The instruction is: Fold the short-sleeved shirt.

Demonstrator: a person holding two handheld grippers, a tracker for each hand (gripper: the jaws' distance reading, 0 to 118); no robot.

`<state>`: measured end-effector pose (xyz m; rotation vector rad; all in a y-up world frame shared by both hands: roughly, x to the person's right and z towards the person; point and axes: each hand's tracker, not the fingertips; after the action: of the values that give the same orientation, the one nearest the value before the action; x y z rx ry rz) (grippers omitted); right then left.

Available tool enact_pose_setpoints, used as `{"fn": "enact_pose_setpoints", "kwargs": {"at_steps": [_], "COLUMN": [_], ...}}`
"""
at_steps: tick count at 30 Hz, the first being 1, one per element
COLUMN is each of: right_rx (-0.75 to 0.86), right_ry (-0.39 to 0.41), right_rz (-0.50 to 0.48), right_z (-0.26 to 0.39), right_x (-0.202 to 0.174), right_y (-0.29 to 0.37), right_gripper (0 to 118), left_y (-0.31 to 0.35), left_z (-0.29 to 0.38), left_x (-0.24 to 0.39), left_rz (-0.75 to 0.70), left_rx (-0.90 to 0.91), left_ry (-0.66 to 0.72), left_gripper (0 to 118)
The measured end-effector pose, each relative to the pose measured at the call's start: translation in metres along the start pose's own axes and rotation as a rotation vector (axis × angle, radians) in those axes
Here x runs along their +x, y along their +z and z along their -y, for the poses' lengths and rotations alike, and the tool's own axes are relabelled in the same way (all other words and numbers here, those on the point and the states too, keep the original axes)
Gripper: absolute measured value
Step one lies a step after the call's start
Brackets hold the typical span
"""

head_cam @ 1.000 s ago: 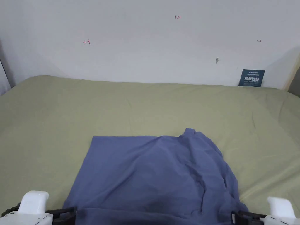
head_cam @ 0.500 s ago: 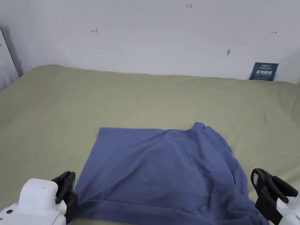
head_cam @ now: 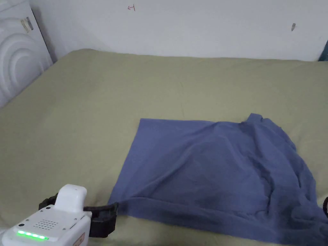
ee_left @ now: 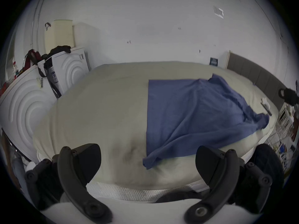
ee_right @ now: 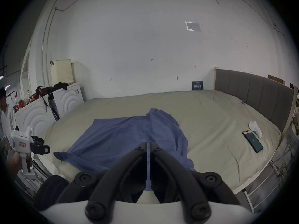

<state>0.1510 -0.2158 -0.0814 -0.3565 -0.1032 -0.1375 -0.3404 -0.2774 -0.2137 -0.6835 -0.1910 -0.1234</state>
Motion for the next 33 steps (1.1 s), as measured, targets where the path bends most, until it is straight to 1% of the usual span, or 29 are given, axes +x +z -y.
{"fn": "enact_pose_setpoints", "kwargs": {"at_steps": [2, 4, 5, 6, 7, 8, 9, 10, 11, 12, 13, 14, 15, 16, 17, 18, 19, 20, 21, 22, 23, 24, 25, 26, 27, 29, 31, 32, 33], "right_rx": [-0.032, -0.074, -0.094, -0.116, -0.140, -0.165, -0.186, -0.218, -0.250, -0.278, -0.316, -0.383, -0.424, -0.337, -0.415, -0.467, -0.501, -0.515, -0.524, -0.538, -0.531, -0.525, -0.535, -0.548, -0.529, -0.489, -0.479, -0.472, -0.469], "right_ry": [-0.005, -0.003, 0.002, 0.006, 0.019, 0.039, 0.046, 0.045, 0.030, 0.019, 0.008, -0.011, -0.015, -0.004, 0.005, 0.022, 0.044, 0.056, 0.055, 0.047, 0.027, -0.005, -0.055, -0.077, -0.063, -0.075, -0.066, -0.061, -0.064], "right_rz": [0.012, 0.036, 0.048, 0.057, 0.074, 0.097, 0.121, 0.141, 0.150, 0.168, 0.185, 0.188, 0.180, 0.190, 0.171, 0.190, 0.202, 0.185, 0.171, 0.154, 0.129, 0.105, 0.088, 0.072, 0.093, 0.075, 0.075, 0.072, 0.064], "right_z": [0.002, 0.005, 0.007, 0.009, 0.011, 0.013, 0.015, 0.018, 0.020, 0.022, 0.026, 0.032, 0.039, 0.045, 0.055, 0.059, 0.066, 0.073, 0.078, 0.079, 0.081, 0.083, 0.082, 0.076, 0.069, 0.051, 0.024, 0.009, -0.003], "right_x": [0.004, 0.010, 0.014, 0.018, 0.024, 0.029, 0.034, 0.044, 0.052, 0.058, 0.065, 0.073, 0.077, 0.081, 0.080, 0.082, 0.081, 0.080, 0.079, 0.084, 0.084, 0.084, 0.086, 0.088, 0.086, 0.082, 0.081, 0.081, 0.082], "right_y": [-0.005, -0.011, -0.014, -0.017, -0.020, -0.022, -0.023, -0.025, -0.027, -0.029, -0.032, -0.038, -0.043, -0.044, -0.049, -0.054, -0.063, -0.070, -0.077, -0.081, -0.086, -0.089, -0.090, -0.086, -0.081, -0.065, -0.055, -0.052, -0.052], "right_gripper": [7, 7, 7, 7, 7, 7, 7, 7, 15, 43, 96, 118, 116, 114, 114, 114, 114, 111, 101, 69, 34, 23, 11, 9, 9, 9, 9, 9, 9], "left_y": [-0.020, -0.044, -0.051, -0.059, -0.063, -0.065, -0.070, -0.075, -0.075, -0.070, -0.069, -0.068, -0.066, -0.057, -0.056, -0.054, -0.053, -0.051, -0.051, -0.050, -0.051, -0.055, -0.054, -0.053, -0.050, -0.040, -0.025, -0.005, -0.001], "left_z": [0.003, 0.011, 0.012, 0.013, 0.012, 0.012, 0.013, 0.014, 0.016, 0.017, 0.016, 0.016, 0.017, 0.012, 0.011, 0.010, 0.009, 0.005, 0.004, 0.002, 0.003, 0.004, 0.004, 0.001, -0.001, -0.008, -0.022, -0.041, -0.052], "left_x": [0.003, -0.005, -0.005, -0.005, -0.003, 0.001, 0.000, -0.001, -0.001, -0.001, -0.002, -0.001, 0.000, 0.007, 0.008, 0.010, 0.011, 0.013, 0.013, 0.015, 0.015, 0.011, 0.009, 0.008, 0.007, 0.003, 0.000, 0.016, 0.018], "left_rz": [0.025, 0.048, 0.046, 0.041, 0.033, 0.029, 0.029, 0.026, 0.032, 0.044, 0.064, 0.054, 0.051, 0.050, 0.046, 0.035, 0.028, 0.023, 0.025, 0.033, 0.024, 0.010, 0.018, 0.027, 0.023, 0.006, 0.018, 0.012, 0.000], "left_rx": [-0.072, -0.093, -0.114, -0.127, -0.124, -0.130, -0.151, -0.173, -0.166, -0.165, -0.178, -0.172, -0.168, -0.169, -0.168, -0.159, -0.156, -0.162, -0.163, -0.164, -0.161, -0.158, -0.159, -0.164, -0.166, -0.159, -0.085, -0.079, -0.070], "left_ry": [-0.026, -0.036, -0.056, -0.068, -0.070, -0.073, -0.071, -0.066, -0.060, -0.042, -0.017, -0.023, -0.025, -0.031, -0.034, -0.040, -0.042, -0.035, -0.025, -0.020, -0.022, -0.027, -0.025, -0.019, -0.023, -0.068, -0.069, -0.082, -0.097], "left_gripper": [117, 117, 114, 106, 82, 54, 20, 2, 1, 1, 1, 1, 1, 1, 2, 2, 2, 2, 2, 2, 1, 1, 1, 1, 1, 1, 1, 1, 1]}}
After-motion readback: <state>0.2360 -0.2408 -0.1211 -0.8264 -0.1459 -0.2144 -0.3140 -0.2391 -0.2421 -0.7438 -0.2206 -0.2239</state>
